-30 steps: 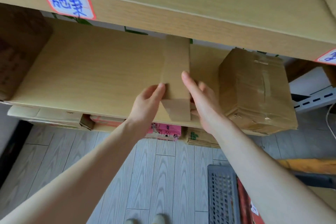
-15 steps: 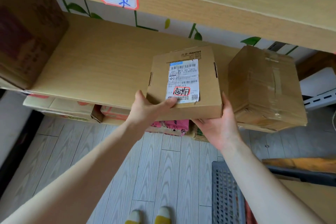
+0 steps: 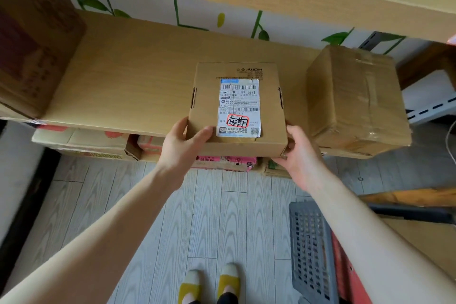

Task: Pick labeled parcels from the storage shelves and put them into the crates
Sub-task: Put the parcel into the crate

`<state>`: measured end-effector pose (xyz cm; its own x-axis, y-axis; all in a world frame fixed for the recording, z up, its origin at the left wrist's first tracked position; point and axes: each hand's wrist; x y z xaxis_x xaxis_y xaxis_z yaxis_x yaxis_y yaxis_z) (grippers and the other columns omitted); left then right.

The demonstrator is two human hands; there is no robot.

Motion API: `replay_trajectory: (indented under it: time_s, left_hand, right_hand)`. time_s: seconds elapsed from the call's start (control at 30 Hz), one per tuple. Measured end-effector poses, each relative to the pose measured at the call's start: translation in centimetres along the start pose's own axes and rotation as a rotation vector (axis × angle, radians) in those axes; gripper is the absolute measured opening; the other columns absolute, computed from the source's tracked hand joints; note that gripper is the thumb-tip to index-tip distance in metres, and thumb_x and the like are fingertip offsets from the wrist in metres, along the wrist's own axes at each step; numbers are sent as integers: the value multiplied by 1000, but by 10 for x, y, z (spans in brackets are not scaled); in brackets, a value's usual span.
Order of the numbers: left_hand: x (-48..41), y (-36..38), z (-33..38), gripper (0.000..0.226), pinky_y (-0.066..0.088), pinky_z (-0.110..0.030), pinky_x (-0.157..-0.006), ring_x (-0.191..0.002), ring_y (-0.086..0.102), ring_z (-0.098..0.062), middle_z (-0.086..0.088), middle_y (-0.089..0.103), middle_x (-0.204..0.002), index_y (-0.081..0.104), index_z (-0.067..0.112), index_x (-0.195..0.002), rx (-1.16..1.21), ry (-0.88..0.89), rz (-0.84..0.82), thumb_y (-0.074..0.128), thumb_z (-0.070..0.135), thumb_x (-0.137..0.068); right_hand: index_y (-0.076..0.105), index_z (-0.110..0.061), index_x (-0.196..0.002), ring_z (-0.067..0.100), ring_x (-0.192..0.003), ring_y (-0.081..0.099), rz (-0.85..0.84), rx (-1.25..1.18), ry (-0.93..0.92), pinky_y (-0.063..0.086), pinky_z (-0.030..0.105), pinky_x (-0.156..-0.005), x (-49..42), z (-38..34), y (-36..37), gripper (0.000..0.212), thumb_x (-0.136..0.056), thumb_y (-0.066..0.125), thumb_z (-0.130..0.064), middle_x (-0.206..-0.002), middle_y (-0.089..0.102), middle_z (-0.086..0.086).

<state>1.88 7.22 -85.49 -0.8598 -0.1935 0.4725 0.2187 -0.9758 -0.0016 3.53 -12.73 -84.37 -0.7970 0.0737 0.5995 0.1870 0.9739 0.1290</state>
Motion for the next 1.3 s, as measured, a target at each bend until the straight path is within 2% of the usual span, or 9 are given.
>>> replay_trajectory:
  time_s: [0.1, 0.2, 0.33, 0.53, 0.7, 0.83, 1.03, 1.13, 1.3]
  left_hand:
    - [15, 1, -1, 33, 46, -23, -69, -82, 61, -10, 5, 64, -90, 52, 23, -116, 1, -10, 9, 62, 16, -86]
    - [31, 8, -1, 23, 48, -36, -79, -90, 58, -18, 3, 60, -90, 52, 21, -110, -6, -83, 68, 59, 27, -88]
    - [69, 33, -10, 41, 46, -43, -87, -103, 54, -21, -2, 54, -112, 48, 20, -115, -102, -182, 61, 58, 46, -85]
    - [157, 110, -45, 21, 40, -29, -66, -79, 51, -6, 7, 56, -92, 51, 25, -108, -286, -145, -244, 52, 38, -91]
    - [236, 184, -100, 38, 41, -35, -76, -94, 54, -18, -1, 57, -110, 50, 19, -124, -511, -111, -486, 52, 39, -91]
    - [319, 234, -162, 38, 40, -36, -79, -98, 52, -22, -2, 56, -109, 49, 15, -121, -638, -111, -627, 52, 38, -91]
    - [463, 289, -257, 13, 38, -35, -84, -101, 52, -22, -2, 56, -110, 49, 23, -103, -798, -116, -836, 51, 31, -93]
    - [524, 310, -301, 21, 37, -34, -82, -100, 51, -21, -4, 55, -111, 49, 15, -111, -873, -132, -936, 50, 28, -94]
    - [598, 334, -360, 31, 52, -39, -73, -91, 58, -24, -9, 58, -108, 49, 8, -117, -1016, -199, -1038, 52, 28, -94]
  right_hand:
    - [55, -27, -103, 17, -103, 60, 43, 73, -35, 48, 40, -90, 15, 8, -5, 24, -87, 56, -44, -111, 64, 0]
    - [58, -28, -94, 18, -111, 58, 137, 102, -94, 42, 44, -104, 46, 16, -18, 22, -78, 71, -35, -108, 65, -4]
    - [59, -18, -106, 20, -108, 61, 189, -39, -115, 45, 41, -102, 103, 37, -53, 31, -78, 72, -22, -109, 67, 2]
    - [61, -23, -92, 9, -86, 65, 386, -289, -120, 48, 24, -83, 201, 87, -143, 14, -87, 60, -10, -93, 69, -4]
    - [57, -14, -112, 6, -86, 65, 623, -520, -50, 49, 26, -88, 286, 153, -236, 23, -89, 59, -15, -95, 69, -7]
    - [48, -12, -128, 16, -100, 61, 763, -658, 3, 45, 37, -99, 361, 222, -302, 42, -88, 61, -17, -119, 63, 5]
    - [50, -9, -122, 24, -100, 63, 942, -876, 30, 49, 42, -96, 482, 334, -387, 35, -88, 59, -14, -120, 62, 12]
    - [47, -9, -125, 22, -93, 65, 979, -959, 51, 58, 35, -76, 534, 381, -417, 36, -91, 56, -15, -118, 62, 11]
    - [44, -12, -131, 27, -108, 62, 1114, -996, 127, 50, 43, -95, 594, 446, -450, 47, -89, 59, -26, -126, 58, 9]
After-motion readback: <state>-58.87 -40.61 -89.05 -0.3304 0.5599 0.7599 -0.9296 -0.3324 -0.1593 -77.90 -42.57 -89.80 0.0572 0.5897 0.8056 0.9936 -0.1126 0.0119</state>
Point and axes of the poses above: each hand's wrist, its own x-axis away from the middle knuckle, its own y-axis out of the palm, z = x × y
